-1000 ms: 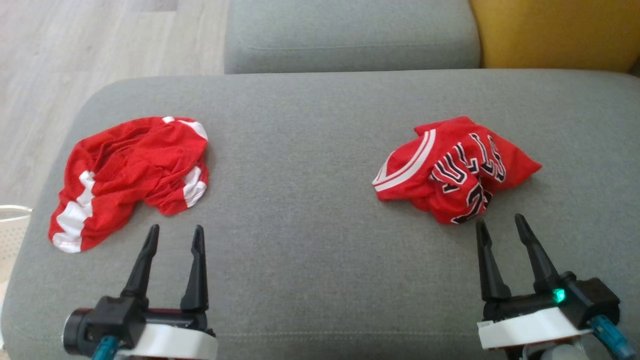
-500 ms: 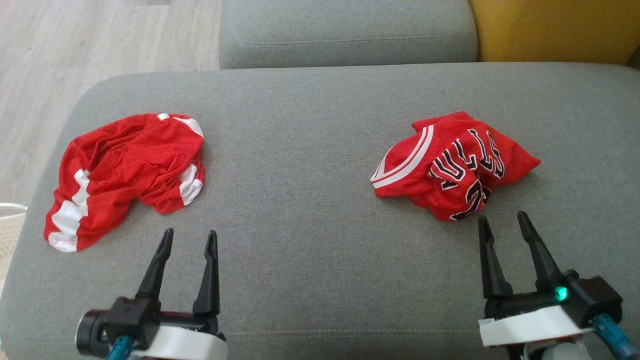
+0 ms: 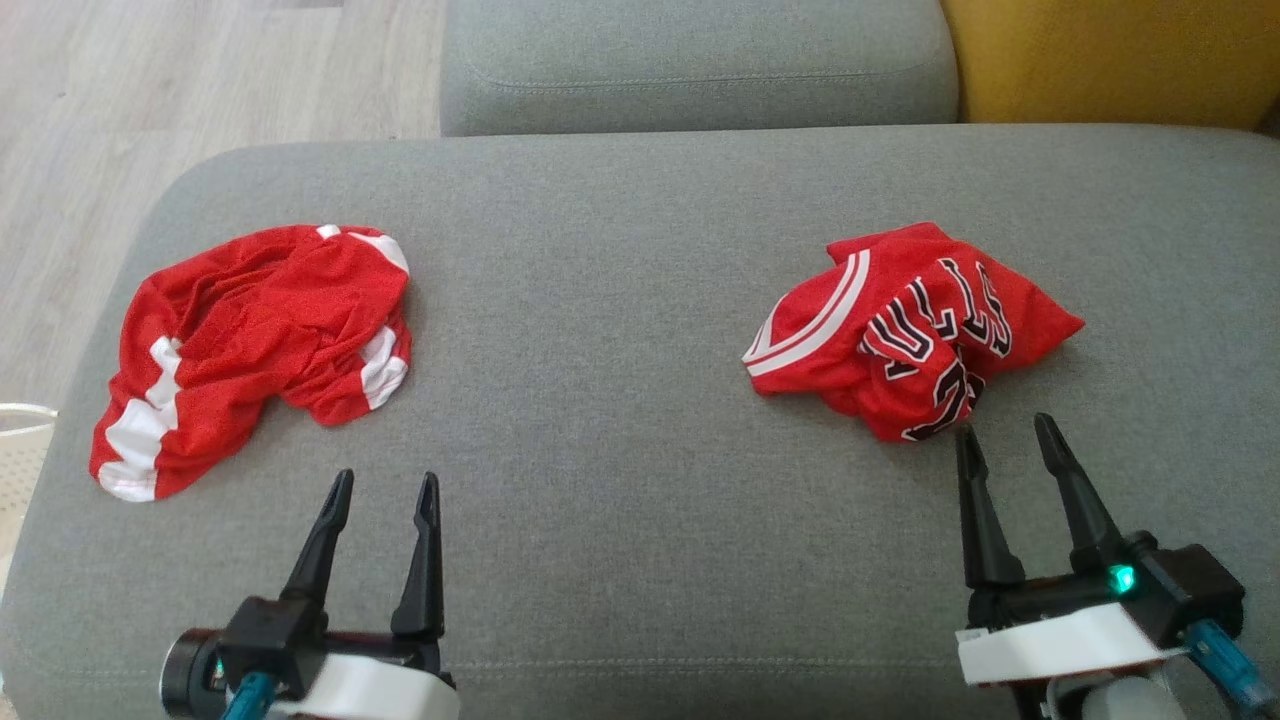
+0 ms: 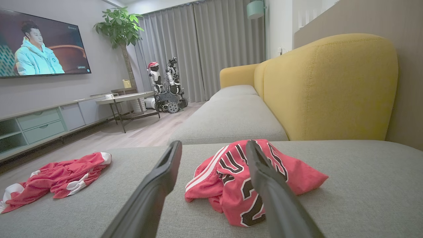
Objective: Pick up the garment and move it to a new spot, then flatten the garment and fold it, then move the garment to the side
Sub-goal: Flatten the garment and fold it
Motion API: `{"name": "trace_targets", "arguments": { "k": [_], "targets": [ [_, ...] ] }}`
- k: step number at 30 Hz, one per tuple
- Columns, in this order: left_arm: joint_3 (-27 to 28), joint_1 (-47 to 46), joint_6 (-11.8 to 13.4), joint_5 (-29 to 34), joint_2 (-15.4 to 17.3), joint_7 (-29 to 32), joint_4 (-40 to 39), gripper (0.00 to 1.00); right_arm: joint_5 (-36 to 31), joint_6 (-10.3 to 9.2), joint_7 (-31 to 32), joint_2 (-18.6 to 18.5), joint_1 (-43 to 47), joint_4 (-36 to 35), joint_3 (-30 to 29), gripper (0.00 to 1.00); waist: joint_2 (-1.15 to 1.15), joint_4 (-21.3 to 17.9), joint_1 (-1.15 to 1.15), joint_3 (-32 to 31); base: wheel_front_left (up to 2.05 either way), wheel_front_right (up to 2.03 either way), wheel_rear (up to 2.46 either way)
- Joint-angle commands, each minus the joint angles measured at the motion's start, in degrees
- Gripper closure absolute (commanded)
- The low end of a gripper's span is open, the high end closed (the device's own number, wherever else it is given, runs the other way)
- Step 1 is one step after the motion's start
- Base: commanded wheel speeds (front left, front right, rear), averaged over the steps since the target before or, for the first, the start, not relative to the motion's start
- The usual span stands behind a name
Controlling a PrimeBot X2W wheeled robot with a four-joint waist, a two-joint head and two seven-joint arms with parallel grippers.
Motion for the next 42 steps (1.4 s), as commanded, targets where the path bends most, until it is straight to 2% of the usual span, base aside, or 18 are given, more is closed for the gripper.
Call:
{"name": "trace_targets", "arguments": {
  "k": [1,7,13,18,23,31,42],
  "targets": [
    [1.7,-2.8,0.3,0.2,-0.3,-0.3,-1.7,0.0,-0.4,0.36,-0.3,-0.1,-2.5,-1.8,1.7,0.0,0.0,0.0,0.0,0.0,0.0,0.0,0.0],
    [1.4,-2.8,0.1,-0.4,-0.3,-0.3,-1.0,0.0,-0.4,0.36,-0.3,-0.1,-2.7,-2.1,1.8,0.0,0.0,-0.3,0.0,0.4,0.0,0.0,0.0],
    [-0.8,-5.6,-3.1,-2.1,-0.3,-0.3,2.9,0.0,-0.6,0.36,-0.3,-0.1,-3.6,-3.1,2.2,0.0,0.0,-1.4,0.0,2.0,0.0,0.0,0.0],
    [-4.2,-13.1,-6.2,-3.7,-0.3,-0.3,9.3,0.0,-0.9,0.36,-0.3,-0.1,-6.3,-5.6,2.5,0.0,0.0,-3.5,0.0,6.3,0.0,0.0,0.0],
    [-8.6,-23.1,-7.8,-8.2,-0.3,-0.3,18.3,0.0,-1.0,0.36,-0.3,-0.1,-9.2,-8.6,2.3,0.0,0.0,-6.6,0.0,11.5,0.0,0.0,0.0],
    [-16.9,-40.1,-8.5,-14.8,-0.3,-0.3,33.4,0.0,-1.2,0.36,-0.3,-0.1,-13.0,-12.6,2.1,0.0,0.0,-13.0,0.0,19.8,0.0,0.0,0.0],
    [-25.4,-51.3,-8.5,-20.8,0.0,0.1,46.9,0.0,-0.2,0.36,-0.3,-0.1,-14.4,-14.4,1.8,0.0,0.0,-17.3,0.0,24.4,0.0,0.0,0.0]
  ]
}}
